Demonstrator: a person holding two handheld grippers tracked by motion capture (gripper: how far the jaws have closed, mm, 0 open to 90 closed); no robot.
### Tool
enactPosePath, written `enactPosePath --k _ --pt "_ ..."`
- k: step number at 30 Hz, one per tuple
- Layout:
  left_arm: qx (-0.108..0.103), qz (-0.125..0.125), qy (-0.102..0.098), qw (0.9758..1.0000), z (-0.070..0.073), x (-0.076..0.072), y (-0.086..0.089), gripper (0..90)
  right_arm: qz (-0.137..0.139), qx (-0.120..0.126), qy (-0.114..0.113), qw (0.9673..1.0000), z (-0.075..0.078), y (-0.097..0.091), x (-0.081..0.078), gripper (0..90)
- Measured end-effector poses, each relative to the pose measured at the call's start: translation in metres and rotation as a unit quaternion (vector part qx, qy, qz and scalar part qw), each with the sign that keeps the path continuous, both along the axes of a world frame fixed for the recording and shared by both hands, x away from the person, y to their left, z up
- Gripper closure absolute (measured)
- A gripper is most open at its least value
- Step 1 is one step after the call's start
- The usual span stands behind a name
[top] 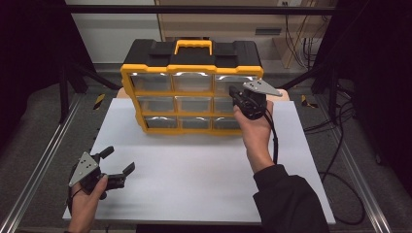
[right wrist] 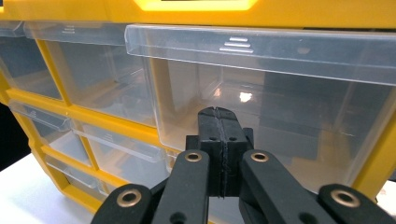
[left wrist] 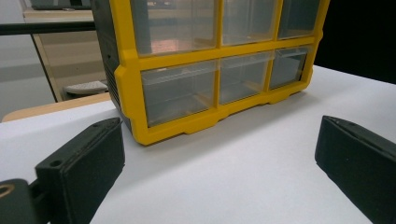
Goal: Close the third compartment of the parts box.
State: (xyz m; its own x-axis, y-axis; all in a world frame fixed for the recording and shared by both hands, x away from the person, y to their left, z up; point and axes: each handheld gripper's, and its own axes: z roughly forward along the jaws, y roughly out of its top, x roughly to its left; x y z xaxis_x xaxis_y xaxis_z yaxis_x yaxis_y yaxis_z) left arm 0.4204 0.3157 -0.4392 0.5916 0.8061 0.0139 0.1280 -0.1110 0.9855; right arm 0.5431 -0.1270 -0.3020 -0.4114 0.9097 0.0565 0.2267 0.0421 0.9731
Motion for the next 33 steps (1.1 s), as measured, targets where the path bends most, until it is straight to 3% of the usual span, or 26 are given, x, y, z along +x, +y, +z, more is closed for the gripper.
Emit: enactPosePath --k 33 --pt "0.005 -0.002 0.0 1.0 0.0 0.0001 -0.0009 1.3 -0.013 0.007 -0.003 0.9999 -0.0007 0.002 0.0099 90.0"
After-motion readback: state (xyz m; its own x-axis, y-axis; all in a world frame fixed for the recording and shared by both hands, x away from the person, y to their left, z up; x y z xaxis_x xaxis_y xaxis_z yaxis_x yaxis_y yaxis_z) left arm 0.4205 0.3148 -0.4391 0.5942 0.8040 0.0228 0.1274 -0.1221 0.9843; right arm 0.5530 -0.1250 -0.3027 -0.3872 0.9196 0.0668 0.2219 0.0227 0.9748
